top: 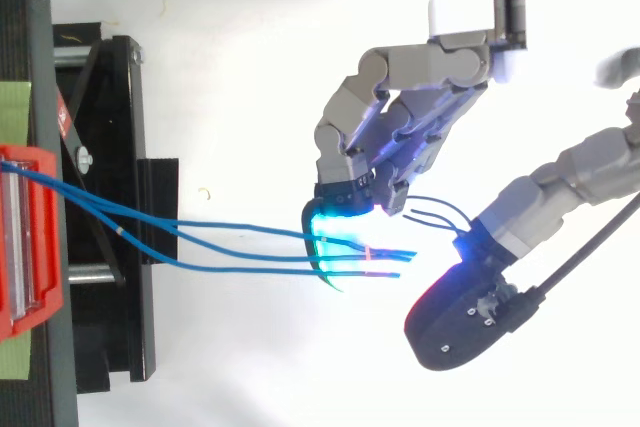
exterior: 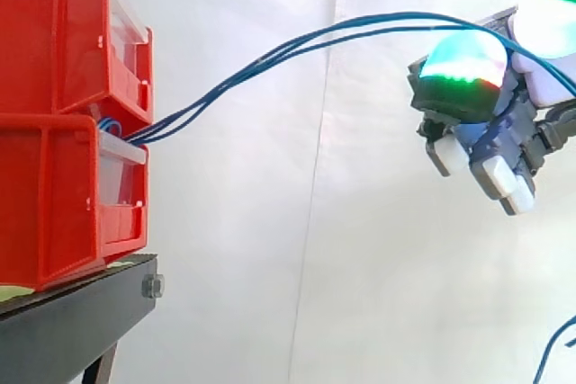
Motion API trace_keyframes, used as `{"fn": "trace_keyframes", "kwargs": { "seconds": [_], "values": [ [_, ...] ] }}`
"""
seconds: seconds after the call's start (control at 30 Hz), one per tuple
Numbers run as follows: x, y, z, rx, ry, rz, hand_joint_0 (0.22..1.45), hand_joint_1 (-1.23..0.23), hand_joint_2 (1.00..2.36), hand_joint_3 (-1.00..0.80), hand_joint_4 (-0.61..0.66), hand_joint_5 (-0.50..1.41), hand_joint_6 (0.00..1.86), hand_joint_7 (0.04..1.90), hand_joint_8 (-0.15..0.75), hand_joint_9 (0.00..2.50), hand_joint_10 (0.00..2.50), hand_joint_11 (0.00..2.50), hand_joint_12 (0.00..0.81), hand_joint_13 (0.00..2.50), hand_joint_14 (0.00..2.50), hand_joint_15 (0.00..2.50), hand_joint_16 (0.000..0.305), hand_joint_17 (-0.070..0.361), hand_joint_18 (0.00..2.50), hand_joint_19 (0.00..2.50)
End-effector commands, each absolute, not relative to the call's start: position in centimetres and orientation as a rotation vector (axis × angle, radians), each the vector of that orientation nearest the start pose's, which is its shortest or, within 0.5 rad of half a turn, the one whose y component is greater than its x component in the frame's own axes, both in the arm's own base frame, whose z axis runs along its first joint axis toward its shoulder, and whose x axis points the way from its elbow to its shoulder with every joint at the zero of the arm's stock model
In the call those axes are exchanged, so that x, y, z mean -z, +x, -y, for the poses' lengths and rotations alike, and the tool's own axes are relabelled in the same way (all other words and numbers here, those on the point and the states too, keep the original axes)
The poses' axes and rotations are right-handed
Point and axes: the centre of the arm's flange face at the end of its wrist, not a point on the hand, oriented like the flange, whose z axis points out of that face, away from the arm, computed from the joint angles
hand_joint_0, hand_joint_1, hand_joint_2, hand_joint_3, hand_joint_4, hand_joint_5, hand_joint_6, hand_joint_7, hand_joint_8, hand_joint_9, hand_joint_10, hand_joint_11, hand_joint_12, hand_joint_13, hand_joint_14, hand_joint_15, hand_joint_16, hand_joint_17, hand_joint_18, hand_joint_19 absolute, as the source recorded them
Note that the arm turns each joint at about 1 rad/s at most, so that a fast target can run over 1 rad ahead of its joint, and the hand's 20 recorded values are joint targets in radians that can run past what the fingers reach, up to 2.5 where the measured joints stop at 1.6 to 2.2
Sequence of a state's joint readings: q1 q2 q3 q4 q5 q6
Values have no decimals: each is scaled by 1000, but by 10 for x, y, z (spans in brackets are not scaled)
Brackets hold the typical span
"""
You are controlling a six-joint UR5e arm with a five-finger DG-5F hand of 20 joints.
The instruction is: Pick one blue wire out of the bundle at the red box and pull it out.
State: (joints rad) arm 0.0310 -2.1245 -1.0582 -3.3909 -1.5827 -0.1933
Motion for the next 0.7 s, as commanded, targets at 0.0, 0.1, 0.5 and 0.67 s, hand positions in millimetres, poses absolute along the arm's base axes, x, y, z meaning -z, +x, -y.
{"fn": "trace_keyframes", "kwargs": {
  "seconds": [0.0,0.1,0.5,0.67],
  "values": [
    [-384,686,111,-964,1229,-1555,735,-960,1000,-500,107,-271,932,751,210,522,6,570,418,681,12,381,50,114,693,288],
    [-384,686,111,-964,1229,-1555,720,-962,1001,-486,117,-271,931,744,210,518,6,576,414,670,12,384,51,114,686,304],
    [-384,686,111,-967,1231,-1555,565,-630,1003,-451,177,-225,903,791,305,724,10,606,442,748,14,449,55,123,641,453],
    [-385,686,110,-974,1236,-1551,612,-681,1010,-366,188,-224,919,794,311,743,10,619,436,773,14,463,54,121,671,462]
  ]
}}
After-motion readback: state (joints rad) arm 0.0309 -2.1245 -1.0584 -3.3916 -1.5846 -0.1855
